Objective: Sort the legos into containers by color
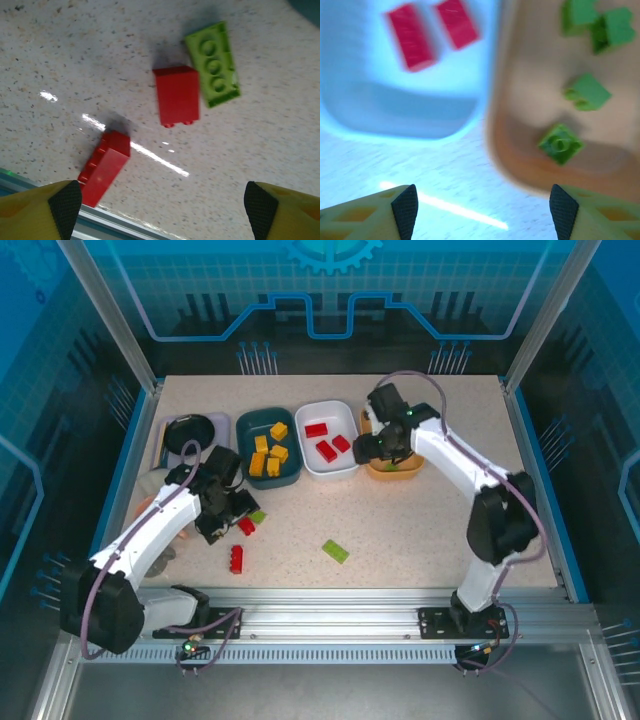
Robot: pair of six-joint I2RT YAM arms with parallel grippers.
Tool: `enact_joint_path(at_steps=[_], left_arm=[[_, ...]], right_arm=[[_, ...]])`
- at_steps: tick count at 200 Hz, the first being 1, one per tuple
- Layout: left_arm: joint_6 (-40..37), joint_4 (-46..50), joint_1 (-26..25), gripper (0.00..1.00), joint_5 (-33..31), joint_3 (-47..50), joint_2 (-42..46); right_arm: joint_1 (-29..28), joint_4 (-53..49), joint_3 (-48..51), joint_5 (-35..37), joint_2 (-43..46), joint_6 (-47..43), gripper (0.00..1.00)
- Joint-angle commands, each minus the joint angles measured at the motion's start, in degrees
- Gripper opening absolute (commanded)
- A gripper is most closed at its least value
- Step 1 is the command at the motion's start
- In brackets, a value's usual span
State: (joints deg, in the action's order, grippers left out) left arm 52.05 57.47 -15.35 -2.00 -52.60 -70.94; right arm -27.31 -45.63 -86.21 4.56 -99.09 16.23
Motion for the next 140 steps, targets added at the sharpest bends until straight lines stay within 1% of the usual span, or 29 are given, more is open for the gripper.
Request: enact_joint_path(at_steps=[1, 26, 46, 77, 102, 130, 140], left_arm=[[-5.0, -9.0, 3.3, 0.87, 6.1, 3.3, -2.6], [-5.7, -13.8, 6.0, 0.84, 7.2, 4.5, -6.8], [-6.5, -16.1, 6.5, 0.8, 7.5, 5.2, -9.6], [-7.4, -17.6, 6.6, 0.73, 7.3, 6.3, -12.1], [-7.4, -17.6, 6.7, 0.61, 6.8, 7.1, -12.5], [-7.8, -16.9, 6.7, 0.58, 5.6, 7.9, -12.9], [-8.1, -16.9, 6.7, 0.56, 5.4, 8.3, -13.0]], right_arm=[[-4.6, 7.0, 7.1, -7.5, 5.3, -0.7, 0.74], [-8.3, 16.2, 16.6, -19.3, 10.4, 1.9, 0.76], [-10.9, 20.0, 20.8, -23.7, 12.5, 3.8, 0.77], [-12.8, 20.5, 23.0, -24.1, 13.2, 5.3, 0.76], [-12.9, 20.4, 23.0, -23.3, 13.4, 5.6, 0.76], [-12.8, 19.7, 21.5, -23.2, 12.4, 5.1, 0.76], [-12.8, 19.5, 20.9, -23.3, 12.0, 5.0, 0.76]])
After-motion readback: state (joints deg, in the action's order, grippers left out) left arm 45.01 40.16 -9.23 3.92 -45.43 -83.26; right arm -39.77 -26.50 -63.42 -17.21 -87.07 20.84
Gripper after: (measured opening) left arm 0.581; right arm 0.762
